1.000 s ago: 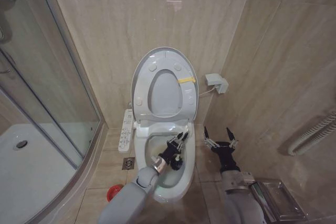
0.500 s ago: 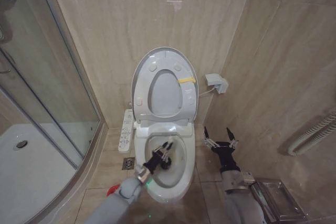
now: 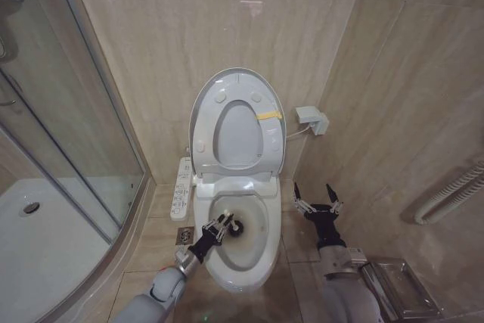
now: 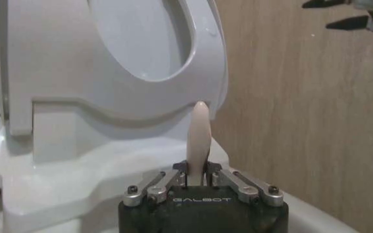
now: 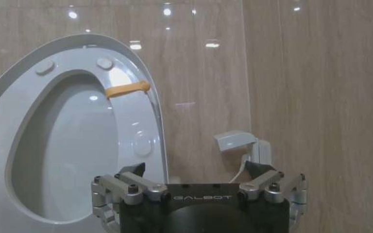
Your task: Open the toilet lid, clean the toilet bowl with a toilet brush, close the toilet lid, and flush.
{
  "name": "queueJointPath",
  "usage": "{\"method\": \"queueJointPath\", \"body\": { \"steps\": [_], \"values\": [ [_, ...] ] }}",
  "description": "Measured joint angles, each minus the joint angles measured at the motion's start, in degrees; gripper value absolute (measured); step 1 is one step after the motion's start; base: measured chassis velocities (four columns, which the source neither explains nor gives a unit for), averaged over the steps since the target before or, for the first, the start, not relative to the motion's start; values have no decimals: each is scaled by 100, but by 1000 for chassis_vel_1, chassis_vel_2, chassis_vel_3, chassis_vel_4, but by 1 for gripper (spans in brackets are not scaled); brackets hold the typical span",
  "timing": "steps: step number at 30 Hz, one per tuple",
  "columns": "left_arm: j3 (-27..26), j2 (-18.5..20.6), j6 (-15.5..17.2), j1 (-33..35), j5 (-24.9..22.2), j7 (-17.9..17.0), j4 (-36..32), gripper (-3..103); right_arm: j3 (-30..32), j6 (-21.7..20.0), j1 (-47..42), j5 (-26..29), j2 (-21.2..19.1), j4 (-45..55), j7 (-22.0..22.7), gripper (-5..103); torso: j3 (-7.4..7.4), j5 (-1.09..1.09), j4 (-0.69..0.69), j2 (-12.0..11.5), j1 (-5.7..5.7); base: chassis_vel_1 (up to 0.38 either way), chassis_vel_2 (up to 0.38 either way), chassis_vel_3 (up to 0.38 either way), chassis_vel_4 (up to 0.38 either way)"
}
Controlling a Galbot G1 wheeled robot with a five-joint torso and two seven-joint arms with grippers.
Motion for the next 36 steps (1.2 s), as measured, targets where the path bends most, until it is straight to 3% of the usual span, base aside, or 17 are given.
{"method": "queueJointPath", "body": {
  "steps": [8, 21, 36],
  "values": [
    [-18, 92, -30, 119, 147, 243, 60, 18, 0, 0, 0, 0, 0, 0, 0, 100, 0, 1, 3, 0, 0, 0, 0, 0, 0],
    [-28, -476, 93, -353, -39, 80, -99, 18, 0, 0, 0, 0, 0, 0, 0, 100, 1, 1, -1, 0, 0, 0, 0, 0, 0],
    [62, -936, 47, -689, -211, 94, 225, 18, 0, 0, 0, 0, 0, 0, 0, 100, 0, 2, 1, 0, 0, 0, 0, 0, 0]
  ]
}}
